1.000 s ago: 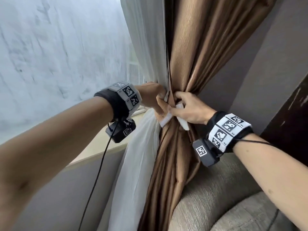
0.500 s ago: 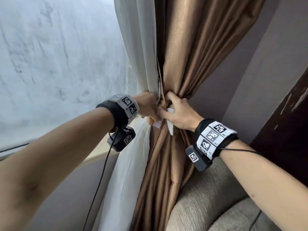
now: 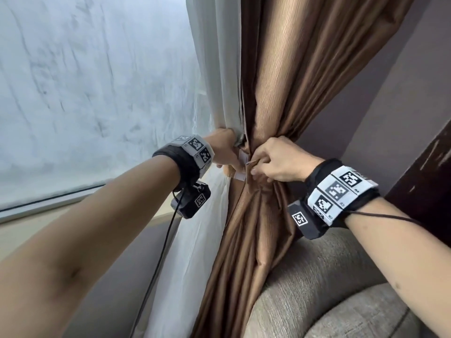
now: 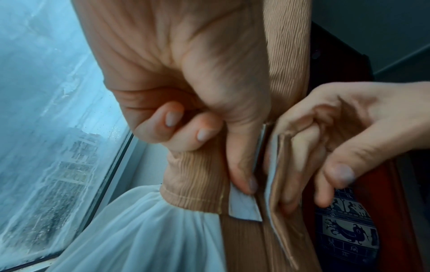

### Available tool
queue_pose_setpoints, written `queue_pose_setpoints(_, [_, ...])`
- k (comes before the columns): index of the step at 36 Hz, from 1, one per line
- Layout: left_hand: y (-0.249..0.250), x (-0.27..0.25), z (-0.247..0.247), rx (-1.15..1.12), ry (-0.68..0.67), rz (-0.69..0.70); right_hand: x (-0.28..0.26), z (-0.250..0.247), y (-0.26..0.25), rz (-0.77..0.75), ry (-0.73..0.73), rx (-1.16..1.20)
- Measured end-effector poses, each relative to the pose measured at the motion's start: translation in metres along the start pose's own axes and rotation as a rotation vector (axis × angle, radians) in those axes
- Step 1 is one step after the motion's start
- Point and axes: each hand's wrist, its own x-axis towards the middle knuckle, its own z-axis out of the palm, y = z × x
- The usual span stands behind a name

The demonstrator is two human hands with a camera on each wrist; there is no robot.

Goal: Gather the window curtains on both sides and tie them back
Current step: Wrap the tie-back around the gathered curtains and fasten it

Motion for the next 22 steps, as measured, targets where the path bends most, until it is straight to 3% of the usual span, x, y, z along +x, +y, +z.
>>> queue_pose_setpoints(5, [-0.002, -0.001, -0.007, -0.065, -0.173, -0.013, -0.005, -0.006, -0.011, 0.023, -0.004, -0.170])
queue_pose_setpoints(11, [0.001, -0.003, -0.020, -0.161, -0.445, -0.076, -0.003, -0.005, -0.007, 0.031, -0.030, -0.082])
queue_pose_setpoints(18, [0.011, -0.005, -0.024, -0.292, -0.511, -0.071, -0.004, 0.003, 0.000, 0.058, 0.035, 0.072])
queue_pose_setpoints(22, [0.018, -0.003, -0.017, -0.281, -0.426, -0.110, -0.007, 0.000, 0.001, 0.085, 0.013, 0.131])
